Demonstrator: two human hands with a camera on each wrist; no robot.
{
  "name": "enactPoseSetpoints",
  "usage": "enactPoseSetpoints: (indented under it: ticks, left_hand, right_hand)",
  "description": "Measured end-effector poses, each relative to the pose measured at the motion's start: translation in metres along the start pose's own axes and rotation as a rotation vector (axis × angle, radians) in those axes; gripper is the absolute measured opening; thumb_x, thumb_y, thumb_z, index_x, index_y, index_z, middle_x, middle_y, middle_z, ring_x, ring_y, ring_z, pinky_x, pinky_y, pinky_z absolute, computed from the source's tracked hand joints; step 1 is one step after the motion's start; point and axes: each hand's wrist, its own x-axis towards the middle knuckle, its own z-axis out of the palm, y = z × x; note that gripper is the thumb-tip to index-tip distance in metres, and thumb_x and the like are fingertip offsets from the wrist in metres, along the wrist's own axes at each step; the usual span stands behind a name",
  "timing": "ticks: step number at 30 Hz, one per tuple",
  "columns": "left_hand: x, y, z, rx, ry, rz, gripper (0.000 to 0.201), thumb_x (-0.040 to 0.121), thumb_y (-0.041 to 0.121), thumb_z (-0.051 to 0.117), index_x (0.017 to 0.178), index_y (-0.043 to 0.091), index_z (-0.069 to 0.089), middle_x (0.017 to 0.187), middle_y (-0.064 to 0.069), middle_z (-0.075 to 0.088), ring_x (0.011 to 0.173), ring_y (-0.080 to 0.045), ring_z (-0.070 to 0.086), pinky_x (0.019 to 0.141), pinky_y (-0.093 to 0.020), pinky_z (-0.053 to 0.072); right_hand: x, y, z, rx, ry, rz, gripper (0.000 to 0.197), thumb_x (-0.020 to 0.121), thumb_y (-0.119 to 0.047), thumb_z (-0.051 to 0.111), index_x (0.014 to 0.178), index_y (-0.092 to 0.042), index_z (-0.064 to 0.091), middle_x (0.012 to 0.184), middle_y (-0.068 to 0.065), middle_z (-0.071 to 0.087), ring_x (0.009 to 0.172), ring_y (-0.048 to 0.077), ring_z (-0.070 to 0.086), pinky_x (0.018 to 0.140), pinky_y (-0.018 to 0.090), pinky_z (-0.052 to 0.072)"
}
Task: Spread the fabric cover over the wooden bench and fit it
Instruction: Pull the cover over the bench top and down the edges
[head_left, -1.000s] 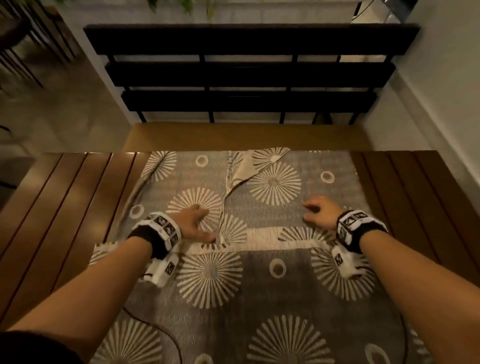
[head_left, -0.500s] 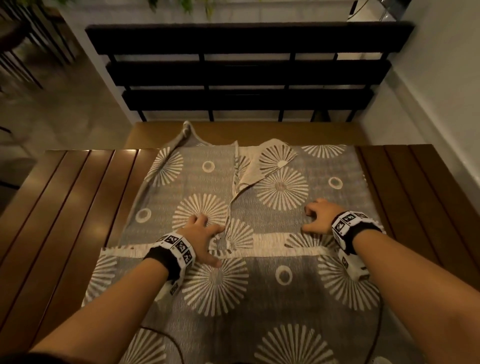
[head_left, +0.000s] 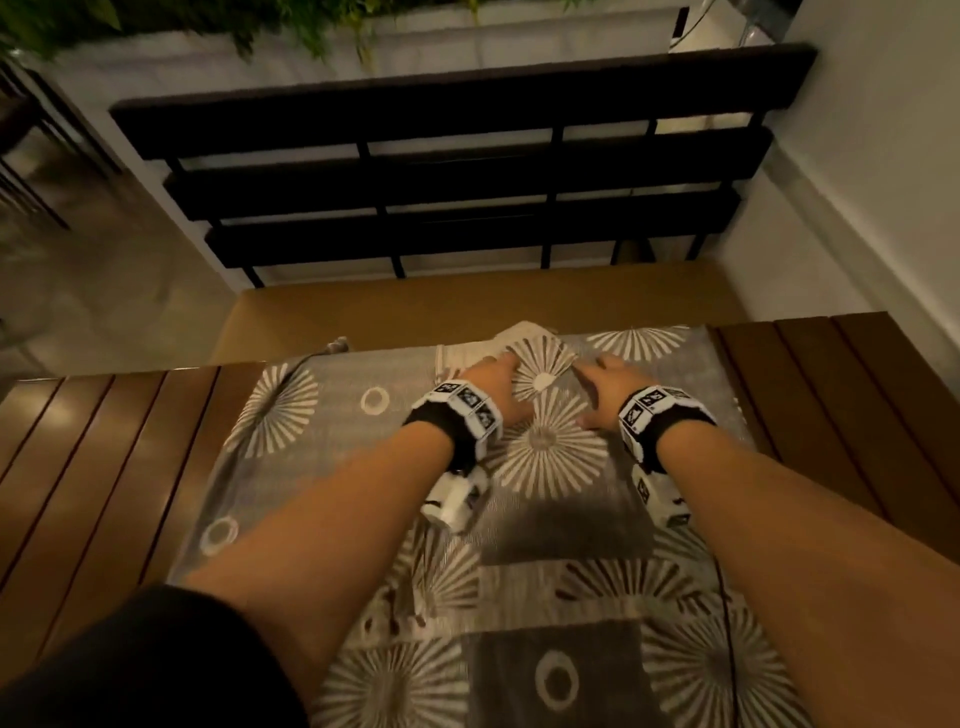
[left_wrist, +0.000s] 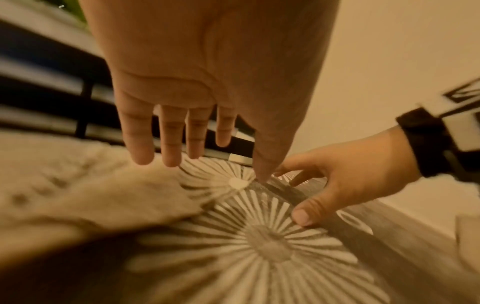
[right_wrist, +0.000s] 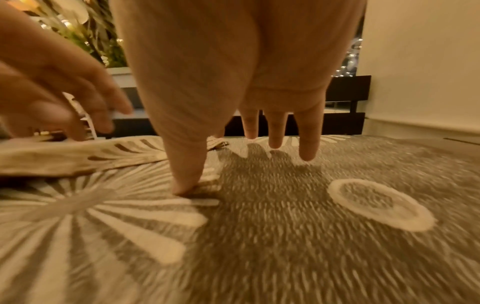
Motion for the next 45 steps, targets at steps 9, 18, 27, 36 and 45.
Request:
enactPoseSetpoints:
  ticks: [9,18,27,36,45]
  left_hand:
    - [0.048,0.003,0.011,0.245,0.038,0.045,0.025,0.092,0.023,0.048,0.113,0.012,0.055,0.112,-0.016,0.062,0.099,-0.035,0.060,0.081,-0.041,0.050]
    - [0.048,-0.082,-0.051,-0.419,0.335,-0.433,0.052,0.091,0.026,0.061,0.135,0.018,0.035,0.135,-0.018,0.049,0.105,-0.034,0.058,0.088,-0.041,0.050]
    - [0.026,-0.100,-0.016,0.328,-0.162,-0.163,0.084,0.080,0.069,0.053,0.148,0.044,0.011,0.162,-0.004,0.000,0.147,-0.038,0.001,0.113,-0.061,0.013]
    - [-0.030,-0.111,0.031,0.410,-0.208,0.211,0.087,0.079,0.074,0.045,0.149,0.045,0.002,0.162,0.000,-0.008,0.148,-0.029,-0.004,0.116,-0.057,0.011]
    - [-0.026,-0.106,0.036,0.321,-0.246,0.138,0.098,0.073,0.070,0.060,0.148,0.047,0.001,0.161,0.000,-0.015,0.147,-0.030,-0.011,0.112,-0.064,0.006]
  right_hand:
    - [0.026,-0.001,-0.001,-0.227,0.014,-0.121,0.089,0.078,-0.038,0.071,0.147,-0.040,0.016,0.153,0.018,0.026,0.126,0.045,0.045,0.094,0.046,0.049]
    - [0.037,-0.004,-0.004,-0.271,0.033,-0.118,0.083,0.083,-0.020,0.062,0.146,-0.044,0.015,0.152,0.019,0.024,0.117,0.040,0.052,0.080,0.037,0.054]
    - [0.033,-0.012,-0.005,-0.266,-0.027,-0.062,0.088,0.080,-0.024,0.061,0.147,-0.044,0.008,0.155,0.015,0.014,0.129,0.041,0.039,0.093,0.042,0.050]
    - [0.022,-0.036,-0.007,-0.394,-0.101,0.005,0.091,0.083,-0.030,0.061,0.152,-0.031,0.002,0.159,0.014,0.004,0.141,0.042,0.019,0.110,0.054,0.034]
    - [-0.012,0.071,0.004,-0.098,-0.108,0.162,0.071,0.096,-0.056,0.031,0.152,-0.034,-0.007,0.160,0.003,-0.017,0.148,0.030,-0.013,0.120,0.050,0.001]
